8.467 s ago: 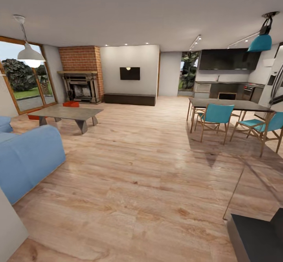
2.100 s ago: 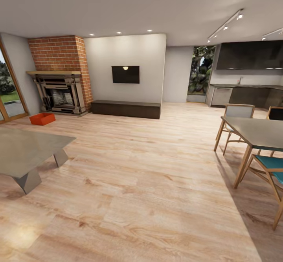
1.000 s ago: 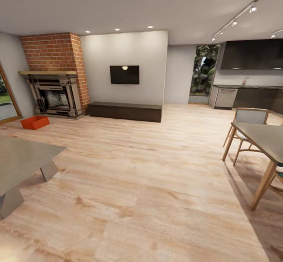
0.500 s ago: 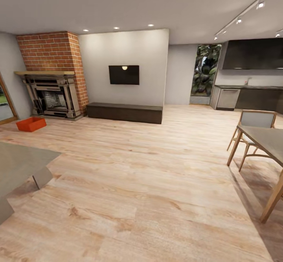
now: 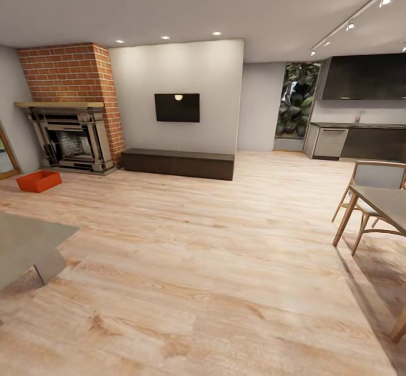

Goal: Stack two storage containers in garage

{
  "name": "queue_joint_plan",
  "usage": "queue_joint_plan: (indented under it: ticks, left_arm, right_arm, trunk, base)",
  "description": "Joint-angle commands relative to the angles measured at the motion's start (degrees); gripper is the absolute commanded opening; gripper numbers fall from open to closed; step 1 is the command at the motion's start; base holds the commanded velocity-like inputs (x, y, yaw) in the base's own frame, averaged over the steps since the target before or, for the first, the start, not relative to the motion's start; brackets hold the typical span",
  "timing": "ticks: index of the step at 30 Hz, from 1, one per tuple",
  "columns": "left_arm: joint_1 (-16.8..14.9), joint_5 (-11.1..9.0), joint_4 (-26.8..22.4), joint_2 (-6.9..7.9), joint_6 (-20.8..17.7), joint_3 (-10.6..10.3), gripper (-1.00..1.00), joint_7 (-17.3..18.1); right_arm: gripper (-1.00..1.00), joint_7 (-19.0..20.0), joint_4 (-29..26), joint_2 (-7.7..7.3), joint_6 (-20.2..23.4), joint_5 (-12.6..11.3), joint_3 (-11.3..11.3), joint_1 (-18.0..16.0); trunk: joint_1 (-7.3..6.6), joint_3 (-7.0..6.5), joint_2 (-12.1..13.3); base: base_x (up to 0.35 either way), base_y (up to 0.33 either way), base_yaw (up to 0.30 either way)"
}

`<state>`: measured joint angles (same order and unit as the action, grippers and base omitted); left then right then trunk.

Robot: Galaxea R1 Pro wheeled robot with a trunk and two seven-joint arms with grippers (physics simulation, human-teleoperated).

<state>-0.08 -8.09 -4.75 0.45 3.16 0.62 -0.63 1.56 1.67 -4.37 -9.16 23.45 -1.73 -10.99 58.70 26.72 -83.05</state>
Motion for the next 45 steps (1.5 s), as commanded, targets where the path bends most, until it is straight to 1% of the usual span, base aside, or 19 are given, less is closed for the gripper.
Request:
queue_joint_plan:
  ticks: [1, 45]
  left_arm:
    - [0.0, -0.4, 0.0, -0.01, 0.1, 0.0, 1.0, 0.0]
    - [0.0, -0.4, 0.0, -0.01, 0.1, 0.0, 1.0, -0.1]
  right_arm:
    - [1.0, 0.1, 0.2, -0.02, -0.3, 0.2, -0.2, -0.1]
    - [1.0, 0.1, 0.2, 0.01, -0.3, 0.2, -0.2, -0.1]
  trunk:
    - [0.03, 0.05, 0.0]
    - [0.03, 0.05, 0.0]
  base:
    - [0.324, 0.0, 0.0]
    - [0.324, 0.0, 0.0]
